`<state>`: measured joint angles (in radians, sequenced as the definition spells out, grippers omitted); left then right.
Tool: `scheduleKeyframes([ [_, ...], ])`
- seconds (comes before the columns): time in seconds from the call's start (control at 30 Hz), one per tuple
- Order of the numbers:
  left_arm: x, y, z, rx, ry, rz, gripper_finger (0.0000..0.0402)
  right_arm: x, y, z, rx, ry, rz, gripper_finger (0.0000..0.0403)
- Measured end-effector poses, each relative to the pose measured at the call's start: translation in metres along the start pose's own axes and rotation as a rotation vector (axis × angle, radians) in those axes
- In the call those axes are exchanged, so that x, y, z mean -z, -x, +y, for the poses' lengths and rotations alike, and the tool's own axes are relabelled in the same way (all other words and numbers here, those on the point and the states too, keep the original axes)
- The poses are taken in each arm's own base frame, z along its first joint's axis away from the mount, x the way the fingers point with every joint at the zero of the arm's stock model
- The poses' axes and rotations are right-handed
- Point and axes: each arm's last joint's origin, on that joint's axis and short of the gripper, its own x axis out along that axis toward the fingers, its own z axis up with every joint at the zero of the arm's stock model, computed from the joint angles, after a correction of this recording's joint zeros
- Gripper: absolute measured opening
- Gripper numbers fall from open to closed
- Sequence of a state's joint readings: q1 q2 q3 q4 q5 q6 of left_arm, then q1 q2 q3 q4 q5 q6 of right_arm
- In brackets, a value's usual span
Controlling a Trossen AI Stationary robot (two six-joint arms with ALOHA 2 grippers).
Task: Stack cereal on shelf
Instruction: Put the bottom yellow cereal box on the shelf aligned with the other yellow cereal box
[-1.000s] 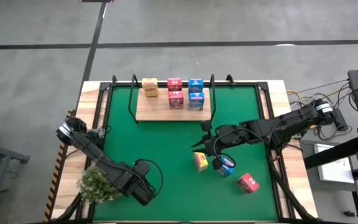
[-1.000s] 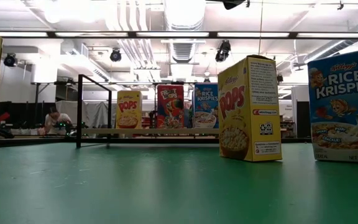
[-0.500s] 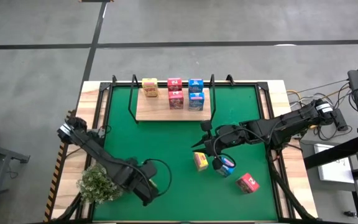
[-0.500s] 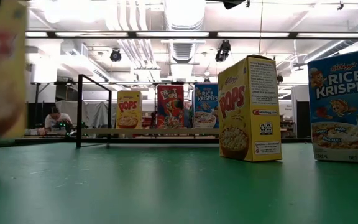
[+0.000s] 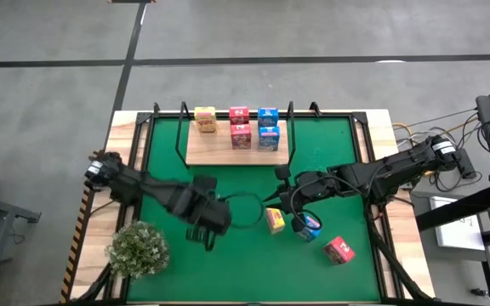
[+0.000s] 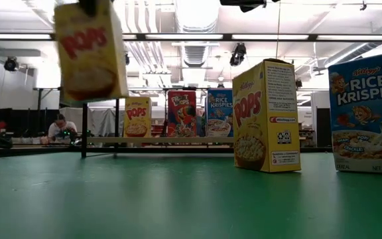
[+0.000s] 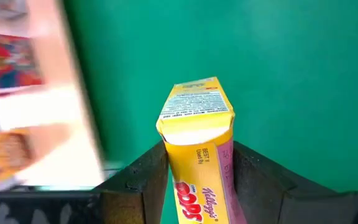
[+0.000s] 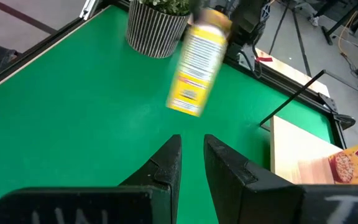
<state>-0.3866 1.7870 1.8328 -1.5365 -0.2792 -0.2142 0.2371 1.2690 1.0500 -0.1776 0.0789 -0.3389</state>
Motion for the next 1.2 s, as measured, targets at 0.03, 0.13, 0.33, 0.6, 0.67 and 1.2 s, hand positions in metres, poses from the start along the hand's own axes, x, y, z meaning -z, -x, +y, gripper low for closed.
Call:
scheduleKeyframes([
  [0.03,-0.001,-0.003,0.009,-0.006,-0.026,0.011,0.0146,0.0,0.0,0.0,0.0,0.0,0.0,0.0059],
  [0.13,-0.002,-0.011,0.035,-0.019,-0.098,0.04,0.0146,0.0,0.0,0.0,0.0,0.001,0.0,0.0059],
  [0.33,0.001,-0.023,0.095,-0.043,-0.151,0.085,0.0146,0.001,0.0,0.0,-0.002,0.003,0.007,0.0059],
  [0.6,0.023,-0.033,0.174,-0.023,-0.096,0.107,0.0146,0.001,0.001,0.0,-0.003,0.021,0.009,0.0059],
  [0.67,0.029,-0.037,0.193,-0.009,-0.087,0.093,0.0146,0.0,0.001,0.0,-0.002,0.022,0.007,0.0059],
  [1.2,0.072,-0.055,0.276,0.057,0.046,0.011,0.0146,-0.001,0.012,-0.01,0.032,0.023,-0.009,0.0059],
])
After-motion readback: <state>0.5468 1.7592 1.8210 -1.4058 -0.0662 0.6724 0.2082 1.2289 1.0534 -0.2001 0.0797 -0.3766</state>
